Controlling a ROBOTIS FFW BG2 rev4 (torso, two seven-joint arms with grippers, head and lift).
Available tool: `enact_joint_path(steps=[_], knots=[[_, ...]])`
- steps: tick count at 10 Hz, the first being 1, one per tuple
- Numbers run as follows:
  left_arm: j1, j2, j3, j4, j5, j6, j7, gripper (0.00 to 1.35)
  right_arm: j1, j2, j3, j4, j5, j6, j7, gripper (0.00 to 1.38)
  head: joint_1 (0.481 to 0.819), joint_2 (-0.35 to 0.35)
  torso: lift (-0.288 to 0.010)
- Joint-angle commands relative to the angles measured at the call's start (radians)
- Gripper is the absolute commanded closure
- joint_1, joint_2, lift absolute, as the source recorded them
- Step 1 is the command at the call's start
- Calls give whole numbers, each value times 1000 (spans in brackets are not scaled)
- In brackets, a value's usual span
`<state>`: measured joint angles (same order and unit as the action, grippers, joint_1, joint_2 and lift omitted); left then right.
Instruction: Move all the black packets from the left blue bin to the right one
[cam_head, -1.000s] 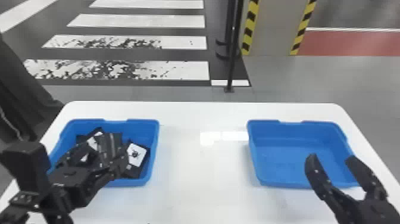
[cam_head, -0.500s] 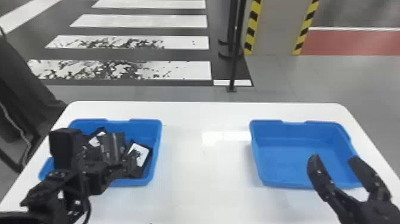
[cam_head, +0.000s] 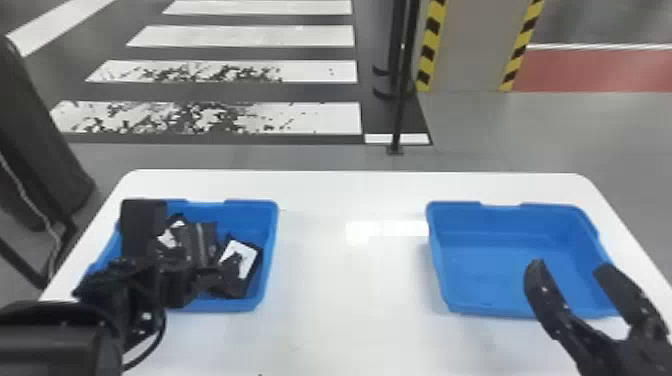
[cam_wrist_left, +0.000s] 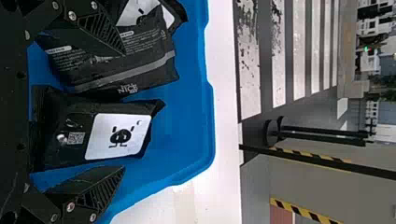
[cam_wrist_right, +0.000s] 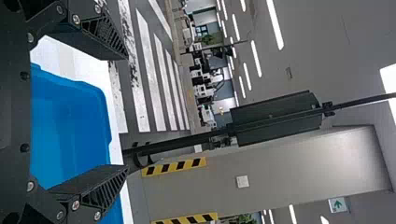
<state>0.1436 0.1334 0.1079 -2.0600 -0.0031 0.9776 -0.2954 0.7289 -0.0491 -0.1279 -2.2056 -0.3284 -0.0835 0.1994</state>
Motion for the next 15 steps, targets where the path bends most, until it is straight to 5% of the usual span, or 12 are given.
enact_joint_path(steps=[1,6,7,9,11,15], knots=[[-26,3,-24,12,-29,41,-2,182,-2,2,-2,-2,3,0,0,205,695,20,-140],[-82,9,-78,68,-55,146,-59,205,-10,3,2,8,-11,0,0,205,695,-15,-140],[-95,11,-84,88,-57,154,-76,289,-12,3,6,8,-25,0,0,205,695,-16,-140],[-112,18,-102,90,-81,227,-91,795,-15,3,10,13,-29,0,0,205,695,-20,-140],[-102,20,-100,90,-105,232,-103,1142,-15,3,10,20,-48,0,0,205,695,-18,-140],[-48,12,-58,27,-166,191,-119,1211,-15,3,14,20,-68,0,2,205,695,-3,-140]])
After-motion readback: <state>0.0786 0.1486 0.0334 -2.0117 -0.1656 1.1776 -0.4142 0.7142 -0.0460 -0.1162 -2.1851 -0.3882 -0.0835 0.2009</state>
